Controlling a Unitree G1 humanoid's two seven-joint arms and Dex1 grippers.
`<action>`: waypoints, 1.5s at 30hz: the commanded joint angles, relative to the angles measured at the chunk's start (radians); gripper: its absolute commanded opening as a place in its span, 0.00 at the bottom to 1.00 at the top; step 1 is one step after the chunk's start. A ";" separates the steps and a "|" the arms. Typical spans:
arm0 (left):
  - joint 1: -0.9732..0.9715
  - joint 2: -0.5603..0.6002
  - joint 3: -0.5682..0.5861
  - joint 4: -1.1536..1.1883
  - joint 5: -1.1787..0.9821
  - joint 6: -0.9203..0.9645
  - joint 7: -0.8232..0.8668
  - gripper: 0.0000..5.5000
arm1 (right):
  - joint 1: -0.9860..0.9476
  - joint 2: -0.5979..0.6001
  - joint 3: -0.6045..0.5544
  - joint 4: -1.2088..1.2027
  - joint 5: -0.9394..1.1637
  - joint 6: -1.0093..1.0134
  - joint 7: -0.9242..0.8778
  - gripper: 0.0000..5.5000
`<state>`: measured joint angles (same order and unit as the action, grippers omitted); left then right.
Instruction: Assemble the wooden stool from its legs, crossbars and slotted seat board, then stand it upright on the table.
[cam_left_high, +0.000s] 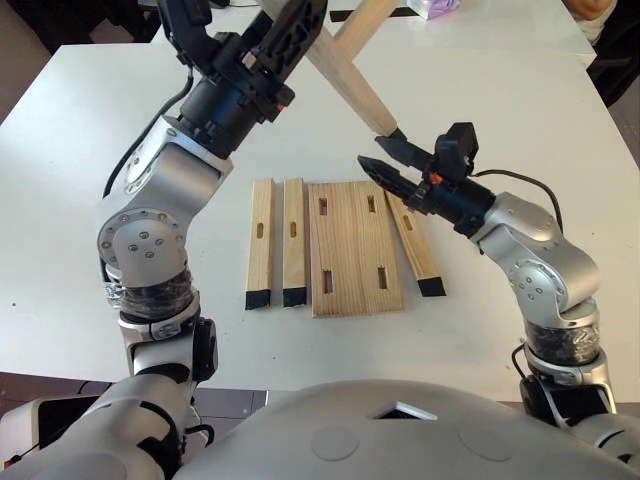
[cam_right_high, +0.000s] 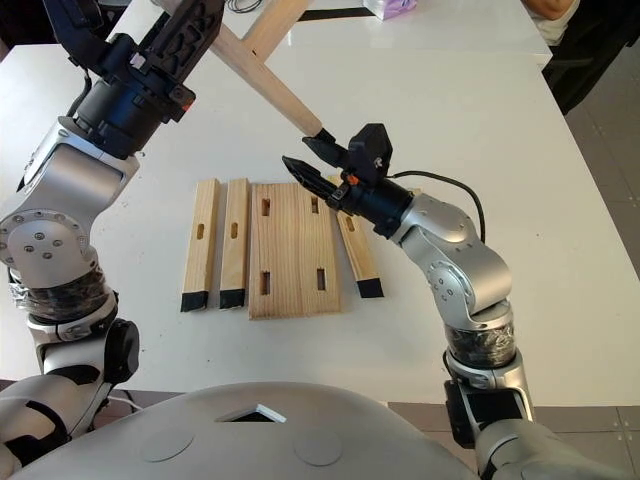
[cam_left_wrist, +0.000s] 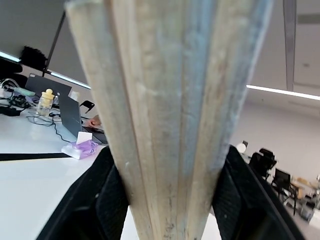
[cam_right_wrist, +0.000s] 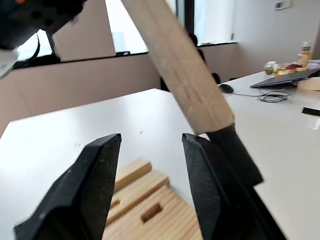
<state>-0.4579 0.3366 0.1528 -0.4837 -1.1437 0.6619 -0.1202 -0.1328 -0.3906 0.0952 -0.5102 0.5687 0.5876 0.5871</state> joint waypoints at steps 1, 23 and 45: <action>-0.094 0.078 -0.003 0.005 0.067 -0.011 -0.097 0.39 | 0.165 -0.146 -0.032 -0.045 -0.023 -0.014 0.100 0.41; 0.236 0.475 0.095 -0.112 0.079 -0.035 -0.895 0.39 | 0.434 -0.405 -0.475 0.090 -0.073 -0.169 0.280 0.41; 0.644 0.367 0.076 -0.293 0.234 -0.207 -0.848 0.39 | 0.299 -0.414 -0.373 0.114 -0.070 -0.152 0.282 0.41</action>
<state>0.1461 0.7060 0.2348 -0.7630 -0.9455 0.4860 -0.9569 0.1861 -0.7908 -0.2869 -0.4061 0.5053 0.4312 0.8591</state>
